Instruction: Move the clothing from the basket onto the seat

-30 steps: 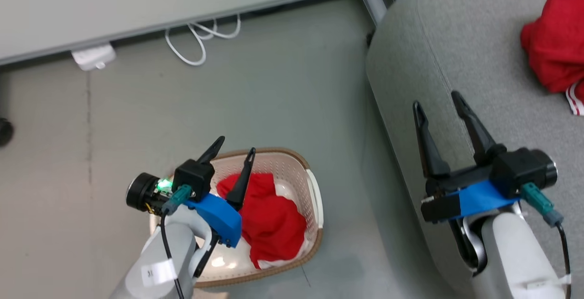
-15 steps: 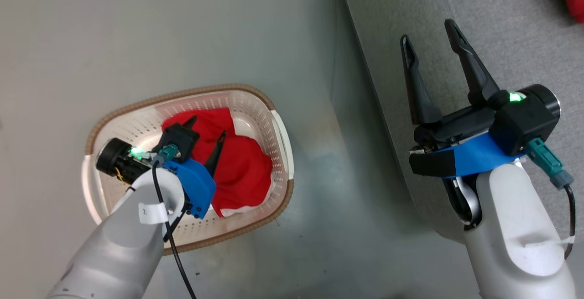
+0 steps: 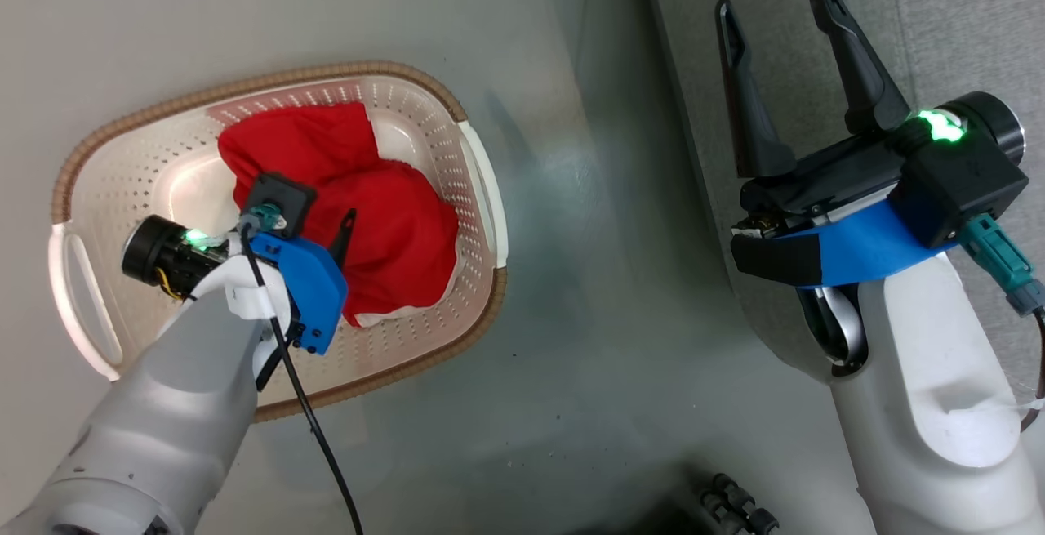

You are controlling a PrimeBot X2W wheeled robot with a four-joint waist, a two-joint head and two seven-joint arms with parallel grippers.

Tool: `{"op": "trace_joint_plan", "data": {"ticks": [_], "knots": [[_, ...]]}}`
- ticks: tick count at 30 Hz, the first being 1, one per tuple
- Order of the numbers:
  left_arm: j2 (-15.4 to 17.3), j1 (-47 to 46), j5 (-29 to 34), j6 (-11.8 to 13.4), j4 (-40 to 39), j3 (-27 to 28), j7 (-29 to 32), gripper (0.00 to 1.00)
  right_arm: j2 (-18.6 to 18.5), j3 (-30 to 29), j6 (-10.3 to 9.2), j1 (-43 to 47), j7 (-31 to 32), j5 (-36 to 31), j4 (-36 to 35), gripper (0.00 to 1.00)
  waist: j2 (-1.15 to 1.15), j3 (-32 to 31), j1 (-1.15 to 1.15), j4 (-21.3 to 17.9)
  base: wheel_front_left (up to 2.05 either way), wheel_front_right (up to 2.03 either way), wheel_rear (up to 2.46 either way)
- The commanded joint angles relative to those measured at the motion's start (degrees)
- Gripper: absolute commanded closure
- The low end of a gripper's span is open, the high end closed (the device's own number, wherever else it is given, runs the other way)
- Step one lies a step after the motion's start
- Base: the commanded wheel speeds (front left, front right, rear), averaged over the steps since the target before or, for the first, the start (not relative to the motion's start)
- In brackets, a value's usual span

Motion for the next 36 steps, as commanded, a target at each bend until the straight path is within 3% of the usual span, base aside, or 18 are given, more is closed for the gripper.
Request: {"op": "trace_joint_plan", "data": {"ticks": [1, 9, 23, 34, 35, 36], "knots": [[0.4, -1.7, -1.1, -0.1, 1.1, -0.3, 1.0, 0.00, -0.1, 0.0, 0.01, -1.4, -0.2, -0.2, -0.5, 0.00, 0.00, 1.8, -0.01, 0.1, 0.00, 0.00, 0.00], [-0.6, -5.3, -3.5, -0.1, 6.6, -0.8, 4.4, 0.00, -0.1, 0.1, 0.01, -2.5, -0.2, 0.1, -1.7, 0.00, 0.00, 6.3, -0.01, 0.2, 0.00, 0.00, 0.00], [-1.0, -9.6, -7.6, -0.1, 7.2, -1.1, 6.5, 0.00, 0.2, 0.1, 0.01, -3.1, -0.2, 0.3, -3.2, 0.00, 0.00, 12.0, -0.01, -0.8, 0.00, 0.00, 0.00], [-0.7, -11.1, -6.0, 0.6, 9.0, -4.0, 10.7, 0.00, 0.2, -0.6, 0.00, -3.2, -0.2, 0.5, -3.4, 0.00, 0.00, 13.5, -0.01, -1.5, 0.00, 0.00, 0.00], [-0.8, -11.2, -6.0, 0.6, 9.1, -4.1, 10.8, 0.26, 0.2, -0.7, 0.00, -3.3, -0.2, 0.5, -3.5, 0.00, 0.00, 13.4, -0.01, -1.4, 0.00, 0.00, 0.00], [-0.8, -11.2, -6.1, 0.7, 9.1, -4.2, 10.9, 1.00, 0.1, -0.8, 0.00, -3.3, -0.2, 0.4, -3.6, 0.00, 0.00, 13.4, -0.01, -1.4, 0.00, 0.00, 0.00]]}}
